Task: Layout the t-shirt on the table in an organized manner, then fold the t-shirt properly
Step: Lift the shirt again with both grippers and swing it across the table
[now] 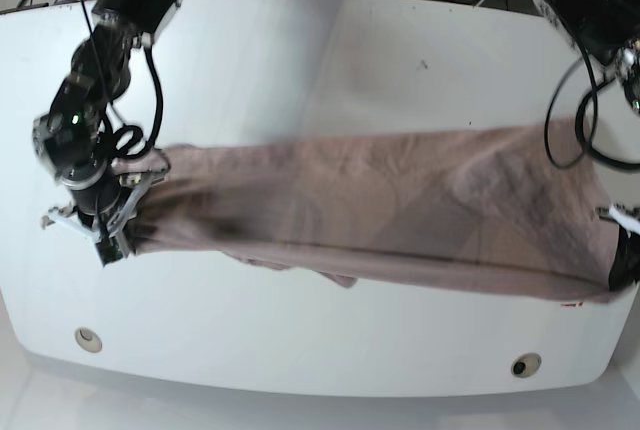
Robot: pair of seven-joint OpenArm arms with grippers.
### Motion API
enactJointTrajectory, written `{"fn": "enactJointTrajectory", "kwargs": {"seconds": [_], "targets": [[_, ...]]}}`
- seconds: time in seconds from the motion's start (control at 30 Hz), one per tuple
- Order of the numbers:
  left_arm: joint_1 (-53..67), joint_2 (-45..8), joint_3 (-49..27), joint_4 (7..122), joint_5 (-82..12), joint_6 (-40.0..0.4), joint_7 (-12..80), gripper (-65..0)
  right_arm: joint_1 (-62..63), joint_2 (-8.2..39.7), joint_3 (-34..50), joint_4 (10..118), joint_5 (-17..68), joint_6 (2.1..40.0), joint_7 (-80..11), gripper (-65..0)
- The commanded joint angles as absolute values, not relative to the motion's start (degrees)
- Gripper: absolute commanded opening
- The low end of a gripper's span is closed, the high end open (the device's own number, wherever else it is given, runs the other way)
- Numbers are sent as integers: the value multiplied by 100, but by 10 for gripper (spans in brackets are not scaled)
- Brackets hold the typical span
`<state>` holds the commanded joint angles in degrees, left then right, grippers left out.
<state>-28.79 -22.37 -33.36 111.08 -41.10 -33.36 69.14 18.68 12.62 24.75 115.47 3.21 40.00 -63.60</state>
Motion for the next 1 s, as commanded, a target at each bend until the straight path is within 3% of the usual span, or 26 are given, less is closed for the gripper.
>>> {"fn": "enactJointTrajectory", "kwargs": {"seconds": [0.43,0.7,1.0], "targets": [[-5719,-2237,-2598,11002,-4075,-3336,6914,-646,4110,1912,1859,10826,321,4000,-6369,-647],[-7248,-2246,-2229,10185,-4075,-3336,6914,-646,5305,2193,1771,10070,321,4000,-6369,-644],[-7500,-2220,-2026,9112,-4075,-3310,6914,-646,6009,2686,1042,9235,321,4000,-6000,-645]]}}
